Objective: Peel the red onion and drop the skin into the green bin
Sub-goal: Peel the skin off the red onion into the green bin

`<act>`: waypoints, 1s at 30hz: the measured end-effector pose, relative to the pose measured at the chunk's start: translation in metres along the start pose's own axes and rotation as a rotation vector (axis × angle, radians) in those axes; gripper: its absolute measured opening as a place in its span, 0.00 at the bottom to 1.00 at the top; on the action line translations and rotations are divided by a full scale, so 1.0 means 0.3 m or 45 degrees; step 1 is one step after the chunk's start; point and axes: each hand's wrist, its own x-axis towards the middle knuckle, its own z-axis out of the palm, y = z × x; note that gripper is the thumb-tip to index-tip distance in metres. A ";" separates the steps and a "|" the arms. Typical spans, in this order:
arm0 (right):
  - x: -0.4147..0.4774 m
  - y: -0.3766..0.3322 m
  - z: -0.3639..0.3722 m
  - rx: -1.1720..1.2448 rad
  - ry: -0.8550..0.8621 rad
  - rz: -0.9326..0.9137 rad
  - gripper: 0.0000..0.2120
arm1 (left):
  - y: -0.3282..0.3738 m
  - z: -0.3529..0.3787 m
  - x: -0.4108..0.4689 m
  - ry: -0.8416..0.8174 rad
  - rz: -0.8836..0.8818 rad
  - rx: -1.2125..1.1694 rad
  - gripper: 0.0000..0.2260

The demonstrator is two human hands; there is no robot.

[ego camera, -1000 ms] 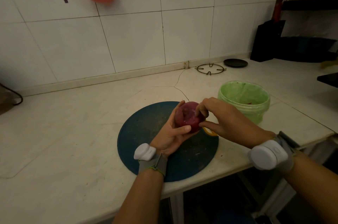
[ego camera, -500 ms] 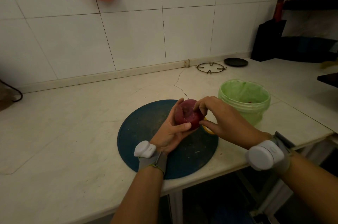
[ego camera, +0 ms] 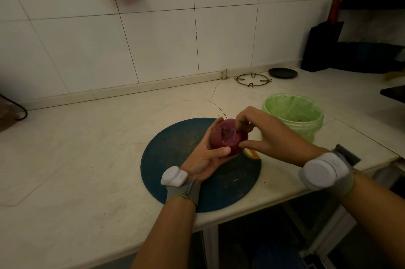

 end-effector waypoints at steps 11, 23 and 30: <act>0.003 0.033 -0.014 0.139 0.124 0.022 0.11 | 0.005 0.006 -0.008 -0.049 -0.082 0.010 0.45; 0.010 0.003 0.033 0.217 0.257 0.046 0.04 | 0.014 0.028 -0.019 -0.039 -0.180 0.032 0.39; -0.003 0.007 0.038 0.550 0.227 0.191 0.04 | 0.019 0.030 -0.023 0.025 -0.143 -0.063 0.40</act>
